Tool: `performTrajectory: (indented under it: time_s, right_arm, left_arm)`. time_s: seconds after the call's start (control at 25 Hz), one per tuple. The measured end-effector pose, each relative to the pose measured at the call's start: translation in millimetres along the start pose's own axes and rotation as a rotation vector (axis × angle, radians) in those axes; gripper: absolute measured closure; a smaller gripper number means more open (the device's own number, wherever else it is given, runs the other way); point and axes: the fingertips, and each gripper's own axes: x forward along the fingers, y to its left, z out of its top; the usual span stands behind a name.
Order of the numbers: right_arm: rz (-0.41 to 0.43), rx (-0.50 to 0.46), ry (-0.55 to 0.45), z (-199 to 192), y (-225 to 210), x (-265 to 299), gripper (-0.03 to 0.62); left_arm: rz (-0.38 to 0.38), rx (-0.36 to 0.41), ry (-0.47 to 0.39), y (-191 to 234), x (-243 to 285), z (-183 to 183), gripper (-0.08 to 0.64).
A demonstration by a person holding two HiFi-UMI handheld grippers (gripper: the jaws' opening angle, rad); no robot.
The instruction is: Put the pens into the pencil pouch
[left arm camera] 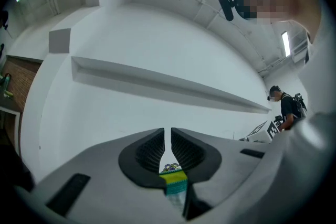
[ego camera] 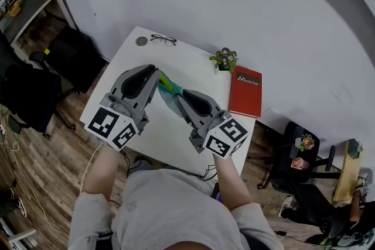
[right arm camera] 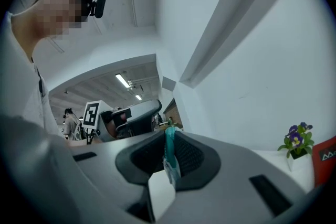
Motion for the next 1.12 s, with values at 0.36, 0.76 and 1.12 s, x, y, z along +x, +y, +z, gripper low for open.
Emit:
performTrajectory:
  time_s: [0.36,0.76,1.12]
  right_arm:
    - [-0.239,-0.119,-0.011,21.9,-19.8,14.9,0.523]
    - [-0.503,-0.241,-0.074,58.4,-26.1,-6.7,0.523]
    - [-0.676,-0.325,-0.098,70.7,-16.8,-34.8,0.523]
  left_arm:
    - [0.040,0.074,0.016,26.3,-6.1,12.3,0.514]
    - [0.039,0.075,0.024,49.1,-17.9,18.8,0.514]
    - [0.045,0.135,0.039,57.0,-31.1,17.3,0.514]
